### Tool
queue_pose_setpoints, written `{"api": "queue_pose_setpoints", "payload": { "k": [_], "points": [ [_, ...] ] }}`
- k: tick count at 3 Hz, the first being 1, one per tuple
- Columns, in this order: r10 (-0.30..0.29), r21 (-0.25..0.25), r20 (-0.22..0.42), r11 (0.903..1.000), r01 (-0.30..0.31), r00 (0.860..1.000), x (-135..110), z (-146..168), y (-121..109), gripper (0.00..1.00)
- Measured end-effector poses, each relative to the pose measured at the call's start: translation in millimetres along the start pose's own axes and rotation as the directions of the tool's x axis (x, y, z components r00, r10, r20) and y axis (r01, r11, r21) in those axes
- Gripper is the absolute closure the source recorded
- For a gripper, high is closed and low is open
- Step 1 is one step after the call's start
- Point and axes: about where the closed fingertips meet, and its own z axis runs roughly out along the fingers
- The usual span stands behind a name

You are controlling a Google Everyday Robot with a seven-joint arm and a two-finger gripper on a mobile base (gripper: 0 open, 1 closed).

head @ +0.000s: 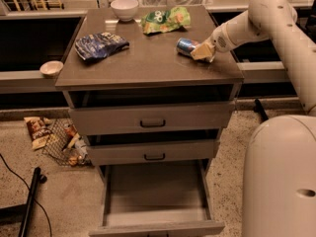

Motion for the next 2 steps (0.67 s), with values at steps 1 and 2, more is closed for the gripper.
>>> {"api": "queue_pose_setpoints", "payload": {
  "k": [1, 2],
  "points": [
    [-0.022, -0.024, 0.008, 0.9995, 0.022, 1.000, -5, 3, 8, 0.88],
    [-0.076, -0.016, 0.093, 0.9968, 0.078, 0.993, -23, -27, 21, 1.00]
  ]
}}
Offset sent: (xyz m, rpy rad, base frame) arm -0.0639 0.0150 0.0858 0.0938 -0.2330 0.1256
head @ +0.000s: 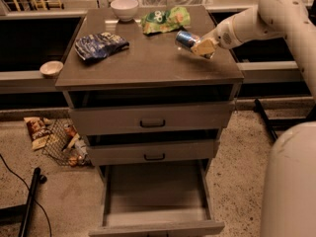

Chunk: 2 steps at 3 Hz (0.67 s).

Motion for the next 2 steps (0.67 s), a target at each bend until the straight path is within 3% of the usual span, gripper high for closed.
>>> {"api": "queue_pose_setpoints", "payload": {
  "k": [1, 2],
  "points": [
    [-0.061, 0.019, 0.090, 0.9981, 0.059, 0.994, -17, -40, 25, 1.00],
    [-0.110, -0.038, 0.149, 0.9925, 0.116, 0.983, -20, -56, 56, 1.00]
  ]
}}
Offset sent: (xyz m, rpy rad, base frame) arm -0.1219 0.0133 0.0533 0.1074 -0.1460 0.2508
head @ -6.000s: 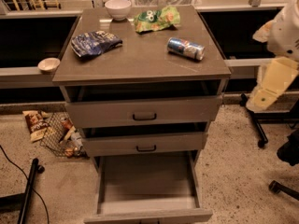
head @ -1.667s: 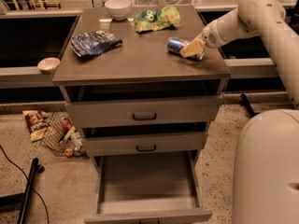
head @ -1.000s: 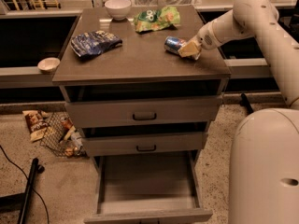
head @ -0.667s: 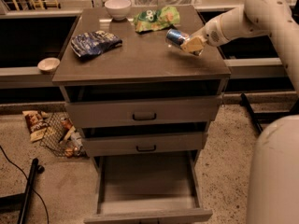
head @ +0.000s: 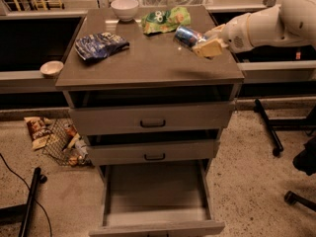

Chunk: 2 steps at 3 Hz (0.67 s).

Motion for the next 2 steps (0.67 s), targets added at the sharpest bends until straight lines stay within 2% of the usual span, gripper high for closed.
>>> {"api": "queue_pose_setpoints", "payload": {
  "k": [1, 2],
  "points": [
    [-0.005, -0.004, 0.001, 1.0000, 0.005, 1.000, -0.3, 3.6, 0.6, 1.00],
    [-0.026, -0.029, -0.007, 0.9993, 0.025, 1.000, -3.6, 9.7, 6.6, 1.00]
  ]
}}
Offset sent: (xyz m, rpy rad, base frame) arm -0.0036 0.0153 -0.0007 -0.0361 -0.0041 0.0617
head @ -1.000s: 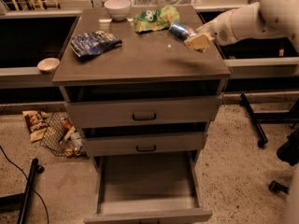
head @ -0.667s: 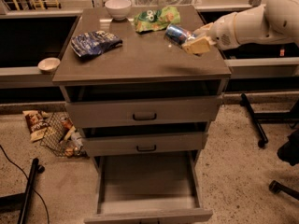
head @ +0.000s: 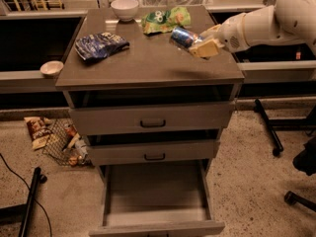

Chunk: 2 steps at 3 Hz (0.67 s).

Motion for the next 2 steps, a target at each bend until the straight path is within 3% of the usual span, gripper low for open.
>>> {"api": "queue_pose_setpoints", "payload": {
  "k": [1, 2],
  "points": [
    [-0.047, -0.079, 0.020, 0.9957, 0.049, 0.999, -6, -3, 40, 1.00],
    [-0.071, -0.167, 0.059, 0.9828, 0.080, 0.996, -2, -2, 104, 1.00]
  ]
}}
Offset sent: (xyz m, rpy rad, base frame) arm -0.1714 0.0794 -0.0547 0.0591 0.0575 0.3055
